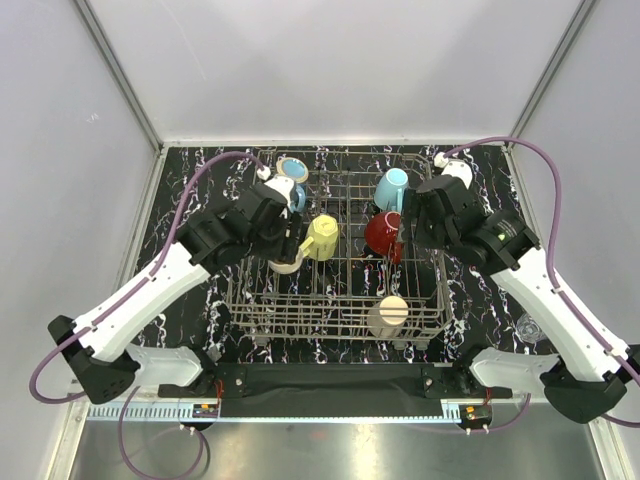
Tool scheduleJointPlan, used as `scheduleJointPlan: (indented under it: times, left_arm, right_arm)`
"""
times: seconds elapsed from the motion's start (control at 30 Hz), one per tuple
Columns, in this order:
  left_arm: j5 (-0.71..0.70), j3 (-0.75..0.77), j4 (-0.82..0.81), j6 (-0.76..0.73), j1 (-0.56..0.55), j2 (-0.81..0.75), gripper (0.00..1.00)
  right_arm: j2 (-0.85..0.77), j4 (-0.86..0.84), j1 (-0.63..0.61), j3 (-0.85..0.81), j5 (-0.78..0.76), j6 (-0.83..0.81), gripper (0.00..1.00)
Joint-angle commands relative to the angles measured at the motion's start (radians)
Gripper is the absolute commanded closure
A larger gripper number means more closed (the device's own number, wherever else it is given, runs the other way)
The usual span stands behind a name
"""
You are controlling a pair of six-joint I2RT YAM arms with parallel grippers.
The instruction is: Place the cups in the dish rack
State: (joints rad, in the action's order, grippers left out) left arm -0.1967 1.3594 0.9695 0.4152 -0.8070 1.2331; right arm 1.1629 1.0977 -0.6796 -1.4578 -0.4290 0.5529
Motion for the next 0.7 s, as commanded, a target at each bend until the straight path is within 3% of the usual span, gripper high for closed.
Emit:
scheduleJointPlan:
  times: [0.0, 0.67]
  left_arm:
    - [-0.211, 0.108, 0.087, -0.085, 0.000, 0.012, 1.00]
    - [-0.055, -0.049, 0.008, -0.093, 0.077, 0.100, 1.00]
  right_arm:
    - [-0.039, -0.021, 0.006, 0.004, -0.031, -0.027, 0.15]
    - [-0.029, -0.090, 0.006, 0.079, 0.079, 0.010, 0.15]
